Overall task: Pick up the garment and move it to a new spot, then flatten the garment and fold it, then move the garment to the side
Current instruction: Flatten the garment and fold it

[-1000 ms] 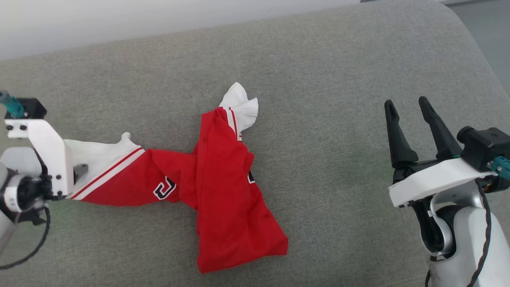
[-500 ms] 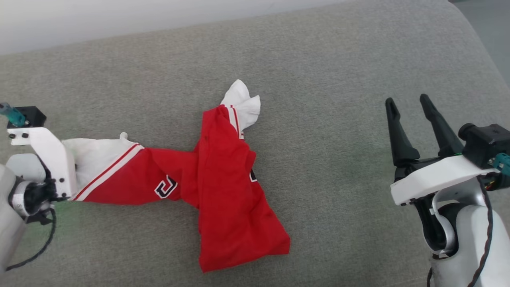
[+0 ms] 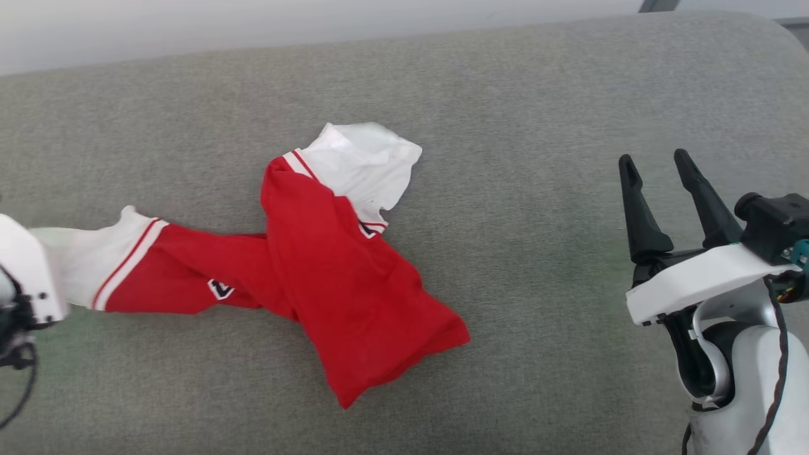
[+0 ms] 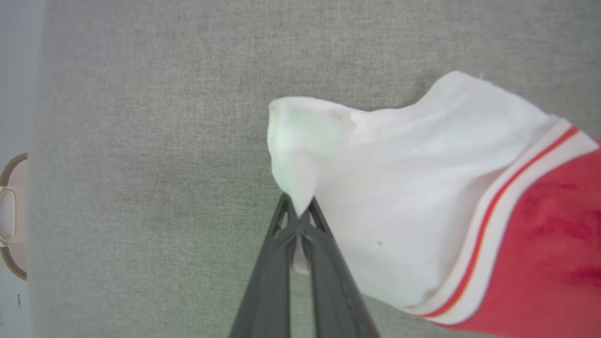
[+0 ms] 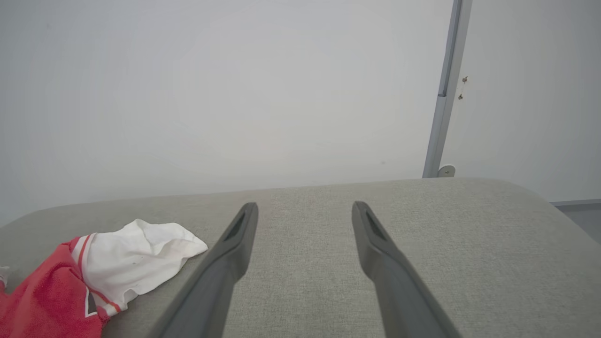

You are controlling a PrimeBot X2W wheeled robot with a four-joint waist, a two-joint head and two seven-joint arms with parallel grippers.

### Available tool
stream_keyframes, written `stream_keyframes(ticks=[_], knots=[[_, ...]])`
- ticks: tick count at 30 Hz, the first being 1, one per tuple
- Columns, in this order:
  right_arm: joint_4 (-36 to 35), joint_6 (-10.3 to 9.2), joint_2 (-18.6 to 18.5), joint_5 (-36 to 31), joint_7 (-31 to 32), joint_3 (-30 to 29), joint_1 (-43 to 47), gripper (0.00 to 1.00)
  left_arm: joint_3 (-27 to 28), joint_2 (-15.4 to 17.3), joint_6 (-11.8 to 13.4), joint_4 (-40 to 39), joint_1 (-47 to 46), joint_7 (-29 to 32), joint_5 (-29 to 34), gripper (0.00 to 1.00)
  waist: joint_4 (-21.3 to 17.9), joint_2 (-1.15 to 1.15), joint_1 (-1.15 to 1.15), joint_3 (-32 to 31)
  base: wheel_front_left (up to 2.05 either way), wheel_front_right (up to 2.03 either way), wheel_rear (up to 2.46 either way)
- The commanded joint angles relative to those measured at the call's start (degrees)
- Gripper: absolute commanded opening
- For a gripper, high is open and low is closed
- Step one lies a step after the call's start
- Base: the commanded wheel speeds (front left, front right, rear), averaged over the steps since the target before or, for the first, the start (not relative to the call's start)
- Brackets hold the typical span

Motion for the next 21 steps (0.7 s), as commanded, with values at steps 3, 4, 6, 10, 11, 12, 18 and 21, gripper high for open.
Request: stream_keyframes(ticks=[3, 4, 6, 10, 11, 12, 18, 21], knots=[[0.0, 0.01, 0.0, 0.2, 0.9, 1.1, -0.6, 1.00, 1.2, -2.0, -0.7, -0.9, 1.6, -1.8, -2.0, 0.27, 1.4, 0.00, 0.00, 0.1, 0.00, 0.00, 0.00], [0.0, 0.01, 0.0, 0.4, 1.1, 1.4, -0.9, 1.00, 1.4, -2.2, -0.8, -1.0, 1.8, -2.5, -2.3, 0.49, 1.5, 0.00, 0.00, 0.1, 0.00, 0.00, 0.00], [0.2, 0.01, -0.1, 0.3, 1.6, 2.4, -1.2, 1.00, 1.6, -2.9, -1.1, -1.8, 2.0, -4.1, -2.2, 1.00, 2.0, 0.00, 0.00, 0.0, 0.00, 0.00, 0.00], [0.7, 0.01, -0.3, 1.2, 2.6, 3.7, -1.5, 1.00, 2.5, -3.4, -1.8, -3.5, 2.2, -8.7, -1.6, 1.00, 2.8, 0.00, 0.00, -0.2, 0.00, 0.00, 0.00], [0.9, 0.01, -0.6, 1.3, 2.9, 4.3, -1.8, 1.00, 2.7, -3.5, -2.0, -4.2, 2.4, -10.4, -1.1, 1.00, 3.1, 0.00, 0.00, -0.3, 0.00, 0.00, 0.00], [1.1, 0.01, -0.8, 1.6, 3.3, 5.0, -2.1, 1.00, 3.0, -3.7, -2.1, -4.9, 2.7, -12.3, -0.9, 1.00, 3.5, 0.00, 0.00, -0.4, 0.00, 0.00, 0.00], [3.2, 0.01, -2.3, 3.8, 6.5, 9.1, -2.9, 1.00, 3.8, -4.2, -2.4, -11.2, 4.8, -24.6, 2.6, 1.00, 6.1, 0.00, 0.00, -1.1, 0.00, 0.00, 0.00], [4.1, 0.01, -3.6, 5.9, 9.4, 13.1, -3.7, 1.00, 3.8, -4.5, -0.8, -16.4, 7.0, -32.6, 6.1, 1.00, 8.0, 0.00, 0.00, -1.5, 0.00, 0.00, 0.00]])
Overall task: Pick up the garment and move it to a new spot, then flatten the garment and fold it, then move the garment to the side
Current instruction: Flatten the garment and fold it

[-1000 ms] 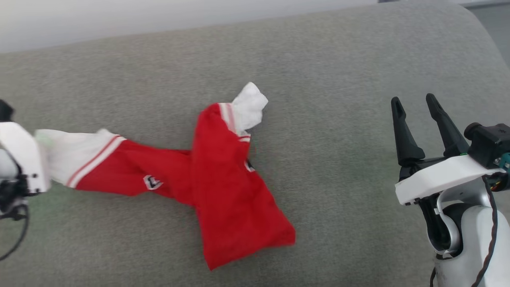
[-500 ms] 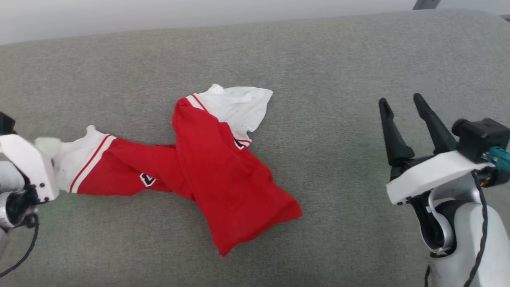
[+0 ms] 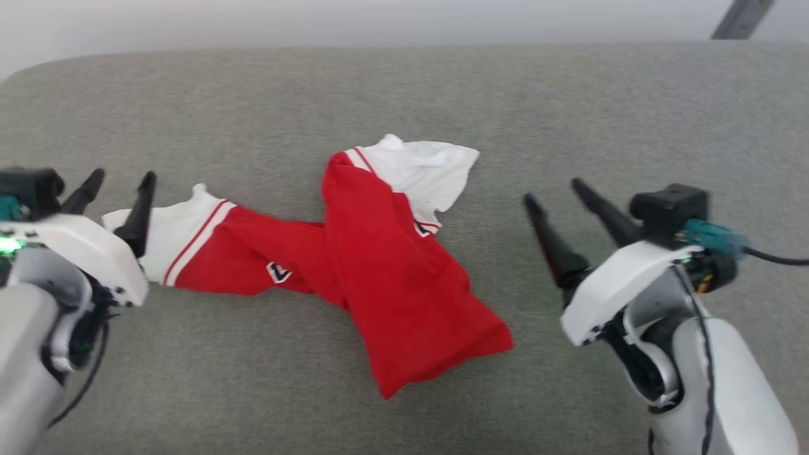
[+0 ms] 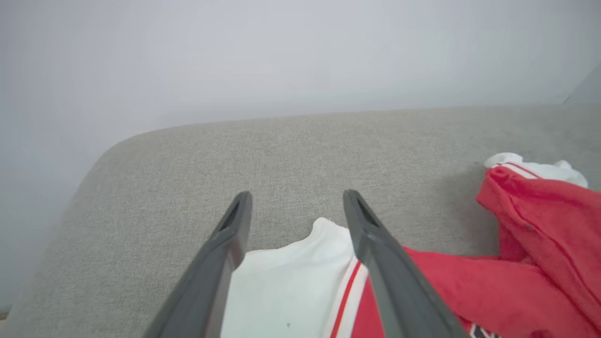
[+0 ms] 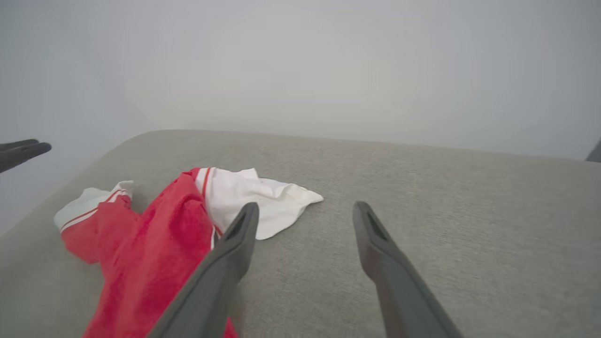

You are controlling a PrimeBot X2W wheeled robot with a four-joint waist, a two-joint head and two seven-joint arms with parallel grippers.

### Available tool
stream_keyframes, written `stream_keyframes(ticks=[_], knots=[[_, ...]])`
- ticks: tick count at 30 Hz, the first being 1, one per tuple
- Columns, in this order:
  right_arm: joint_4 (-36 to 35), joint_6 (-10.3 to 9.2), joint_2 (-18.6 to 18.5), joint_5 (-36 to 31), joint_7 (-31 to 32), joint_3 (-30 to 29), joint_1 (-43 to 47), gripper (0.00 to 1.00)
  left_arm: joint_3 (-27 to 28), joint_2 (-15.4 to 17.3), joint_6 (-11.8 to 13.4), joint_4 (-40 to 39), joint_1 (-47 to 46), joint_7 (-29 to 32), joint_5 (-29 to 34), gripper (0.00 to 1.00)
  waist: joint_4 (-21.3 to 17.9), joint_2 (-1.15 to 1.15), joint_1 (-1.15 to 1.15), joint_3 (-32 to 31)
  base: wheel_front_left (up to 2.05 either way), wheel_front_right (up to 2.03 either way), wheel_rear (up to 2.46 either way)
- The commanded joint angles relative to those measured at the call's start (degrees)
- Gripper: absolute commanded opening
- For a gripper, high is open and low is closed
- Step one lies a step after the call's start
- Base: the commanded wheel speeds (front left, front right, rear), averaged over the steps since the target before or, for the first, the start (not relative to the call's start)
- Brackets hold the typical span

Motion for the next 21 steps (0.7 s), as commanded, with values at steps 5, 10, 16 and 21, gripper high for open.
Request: stream_keyframes(ticks=[5, 10, 16, 21], knots=[[0.9, 0.01, -1.7, 3.3, 4.7, 5.2, -1.0, 1.00, 0.8, -0.9, 3.8, -6.4, 4.2, -7.6, 3.7, 1.00, 3.1, 0.00, 0.00, -0.8, 0.00, 0.00, 0.00], [1.7, 0.01, -3.5, 5.4, 9.5, 9.6, -1.8, 1.00, 2.9, -2.6, 7.2, -12.0, 8.9, -10.0, 5.8, 1.00, 5.3, 0.00, 0.00, -1.1, 0.00, 0.00, 0.00], [3.7, 0.01, -5.4, 6.5, 15.4, 14.1, -2.8, 1.00, 8.2, -6.2, 8.9, -17.4, 15.5, -10.3, 9.7, 1.00, 8.0, 0.00, 0.00, -1.5, 0.00, 0.00, 0.00], [6.9, 0.01, -6.1, 5.4, 17.1, 16.8, -4.2, 1.00, 14.1, -10.4, 8.2, -21.3, 20.5, -10.3, 15.2, 1.00, 10.0, 0.00, 0.00, -1.7, 0.00, 0.00, 0.00]])
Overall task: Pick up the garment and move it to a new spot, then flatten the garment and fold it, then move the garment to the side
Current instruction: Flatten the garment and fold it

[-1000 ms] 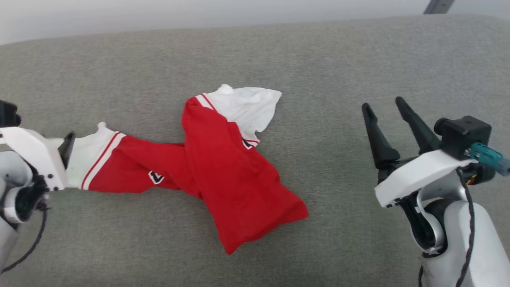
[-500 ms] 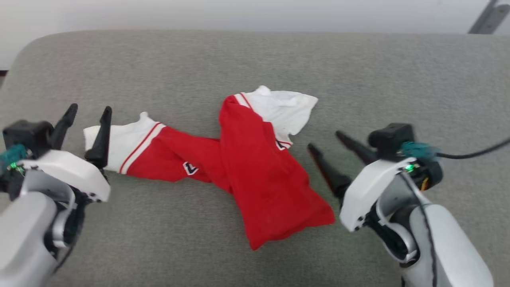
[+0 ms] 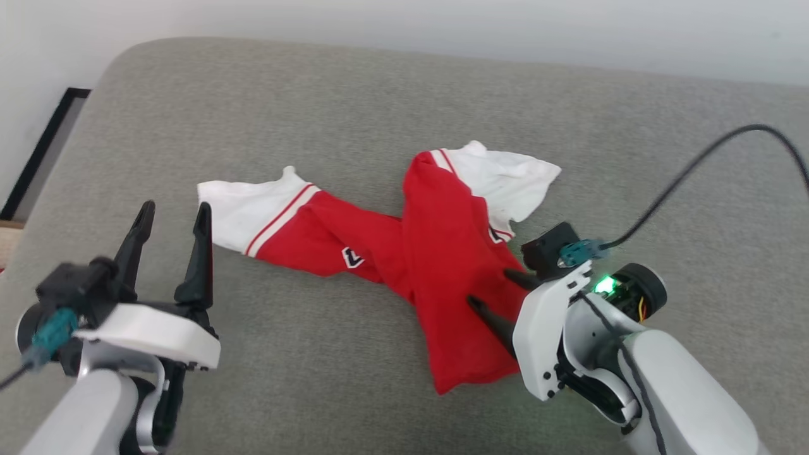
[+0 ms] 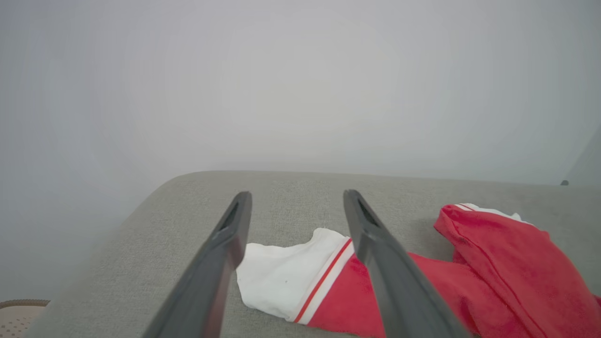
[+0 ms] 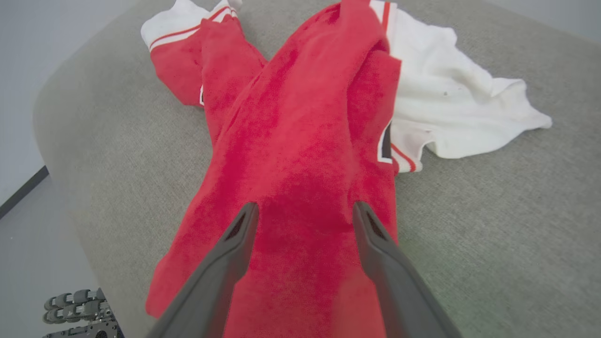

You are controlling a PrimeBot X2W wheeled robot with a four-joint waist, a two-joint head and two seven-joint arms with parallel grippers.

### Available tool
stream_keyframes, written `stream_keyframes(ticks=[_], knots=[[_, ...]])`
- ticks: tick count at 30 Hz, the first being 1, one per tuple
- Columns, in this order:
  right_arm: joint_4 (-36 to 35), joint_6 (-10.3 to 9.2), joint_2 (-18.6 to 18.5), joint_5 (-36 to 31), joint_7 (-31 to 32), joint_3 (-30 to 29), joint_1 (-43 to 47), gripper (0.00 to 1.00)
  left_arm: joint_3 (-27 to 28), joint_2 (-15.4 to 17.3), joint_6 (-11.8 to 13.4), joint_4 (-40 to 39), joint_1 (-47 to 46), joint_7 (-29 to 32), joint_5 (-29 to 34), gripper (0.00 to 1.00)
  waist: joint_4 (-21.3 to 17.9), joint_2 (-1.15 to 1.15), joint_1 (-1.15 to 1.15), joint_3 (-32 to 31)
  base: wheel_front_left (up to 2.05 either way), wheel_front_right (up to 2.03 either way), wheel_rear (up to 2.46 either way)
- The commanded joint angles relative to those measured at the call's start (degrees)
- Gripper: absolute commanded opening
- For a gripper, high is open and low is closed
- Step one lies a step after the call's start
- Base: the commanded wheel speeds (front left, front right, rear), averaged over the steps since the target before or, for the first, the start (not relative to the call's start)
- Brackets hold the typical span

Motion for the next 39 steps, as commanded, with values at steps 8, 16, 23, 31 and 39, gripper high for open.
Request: stream_keyframes(ticks=[8, 16, 23, 31, 39], knots=[[10.2, 0.00, 0.0, -1.3, 0.0, 3.2, -2.8, 1.00, 8.0, -7.8, -3.8, -3.3, 7.6, -0.3, 8.0, 1.00, 3.2, 0.00, 0.00, -1.0, 0.00, 0.00, 0.00], [15.7, 0.01, 1.2, -0.8, -4.1, 2.3, -4.3, 0.00, 14.0, -13.4, -7.1, -4.5, 12.0, -0.3, 11.9, 1.00, 4.0, 0.00, 0.00, -1.8, 0.00, 0.00, 0.00], [11.8, 0.01, -0.1, 0.9, -4.5, -5.3, -1.2, 0.00, 19.5, -17.2, -10.0, -5.9, 15.9, -0.3, 15.5, 1.00, 3.2, 0.00, 0.00, -2.8, 0.00, 0.00, 0.00], [3.9, 0.01, 2.3, -4.1, 0.1, -24.4, 8.9, 0.00, 23.8, -20.7, -13.2, -6.4, 18.1, -0.3, 18.3, 1.00, 2.4, 0.00, 0.00, -3.0, 0.00, 0.00, 0.00], [-0.7, 0.01, 6.6, -8.7, 4.9, -31.8, 15.7, 0.44, 26.3, -23.3, -15.8, -5.6, 17.4, -0.3, 20.6, 1.00, 2.0, 0.00, 0.00, -2.2, 0.00, 0.00, 0.00]])
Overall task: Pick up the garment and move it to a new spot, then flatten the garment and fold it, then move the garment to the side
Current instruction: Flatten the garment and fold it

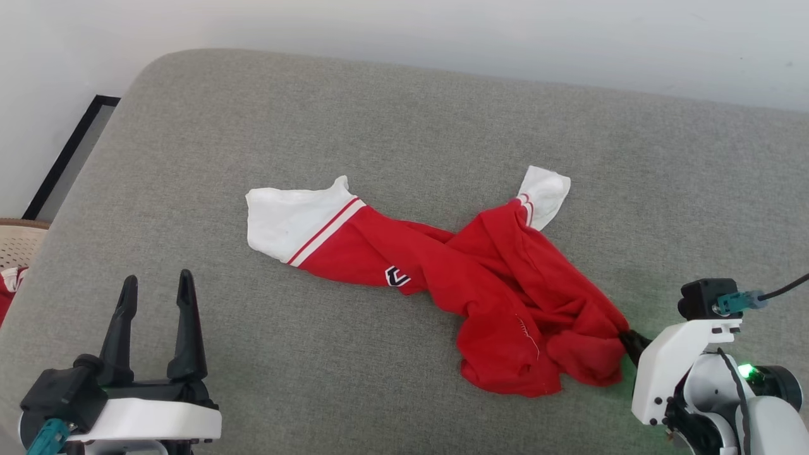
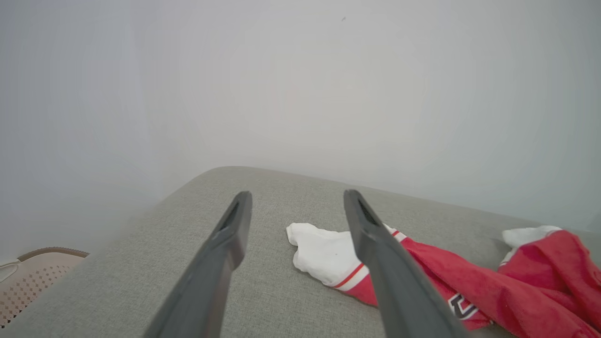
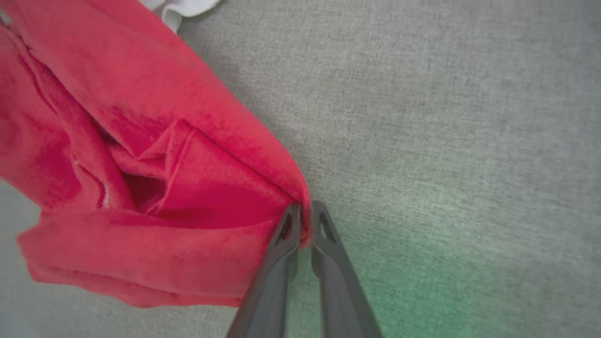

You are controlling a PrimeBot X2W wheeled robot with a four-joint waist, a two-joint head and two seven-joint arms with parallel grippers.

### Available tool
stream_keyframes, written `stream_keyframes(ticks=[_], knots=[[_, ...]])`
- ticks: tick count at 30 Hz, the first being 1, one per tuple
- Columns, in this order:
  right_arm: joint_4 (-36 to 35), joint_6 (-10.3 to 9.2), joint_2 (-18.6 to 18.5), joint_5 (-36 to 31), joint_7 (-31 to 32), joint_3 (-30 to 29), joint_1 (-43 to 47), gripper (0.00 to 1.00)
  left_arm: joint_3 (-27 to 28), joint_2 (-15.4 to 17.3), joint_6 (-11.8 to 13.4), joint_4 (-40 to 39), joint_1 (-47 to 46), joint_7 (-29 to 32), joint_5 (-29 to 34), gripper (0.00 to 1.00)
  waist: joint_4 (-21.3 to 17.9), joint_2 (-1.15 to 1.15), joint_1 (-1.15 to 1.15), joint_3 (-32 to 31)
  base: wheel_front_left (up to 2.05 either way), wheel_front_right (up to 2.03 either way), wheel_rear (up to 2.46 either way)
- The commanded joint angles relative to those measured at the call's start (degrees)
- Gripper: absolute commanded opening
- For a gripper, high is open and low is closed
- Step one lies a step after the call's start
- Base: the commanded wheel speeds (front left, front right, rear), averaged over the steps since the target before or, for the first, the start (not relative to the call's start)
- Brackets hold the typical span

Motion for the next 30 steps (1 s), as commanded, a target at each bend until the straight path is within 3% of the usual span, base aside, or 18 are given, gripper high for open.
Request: stream_keyframes(ticks=[1, 2, 3, 13, 18, 24, 30], knots=[[-1.2, 0.01, 0.3, -0.6, 0.4, 0.1, 0.7, 0.53, 0.7, -0.6, -0.7, 0.3, -0.6, -0.3, 0.9, 1.00, -0.1, 0.00, 0.00, 0.1, 0.00, 0.00, 0.00], [-1.7, 0.01, 0.6, -0.5, 0.5, 0.1, 0.8, 0.80, 0.8, -0.8, -1.0, 0.5, -0.7, -0.3, 1.1, 1.00, -0.1, 0.00, 0.00, 0.1, 0.00, 0.00, 0.00], [-2.5, 0.01, 0.7, -0.7, 0.4, 0.3, 0.8, 1.00, 1.1, -1.0, -1.2, 0.6, -0.8, -0.3, 1.5, 1.00, 0.0, 0.00, 0.00, 0.1, 0.00, 0.00, 0.00], [-12.5, 0.01, -0.3, -0.3, 3.9, 2.7, -1.6, 1.00, 2.2, -2.8, -3.5, 2.3, -0.7, -0.3, 3.8, 1.00, 1.2, 0.00, 0.00, -0.8, 0.00, 0.00, 0.00], [-13.7, 0.01, -0.9, -0.6, 4.5, 3.0, -4.4, 1.00, 2.1, -3.8, -4.2, 3.3, -0.6, -0.3, 4.7, 1.00, 2.2, 0.00, 0.00, -1.2, 0.00, 0.00, 0.00], [-9.4, 0.01, -2.4, -0.2, 3.1, 3.4, -9.5, 1.00, 2.8, -5.3, -4.9, 3.2, -1.0, -0.3, 6.2, 1.00, 4.1, 0.00, 0.00, -1.5, 0.00, 0.00, 0.00], [-0.3, 0.01, -4.9, 0.3, 1.4, 5.0, -16.1, 1.00, 2.7, -6.6, -5.3, 3.0, -1.3, -0.3, 6.7, 1.00, 6.6, 0.00, 0.00, -0.8, 0.00, 0.00, 0.00]])
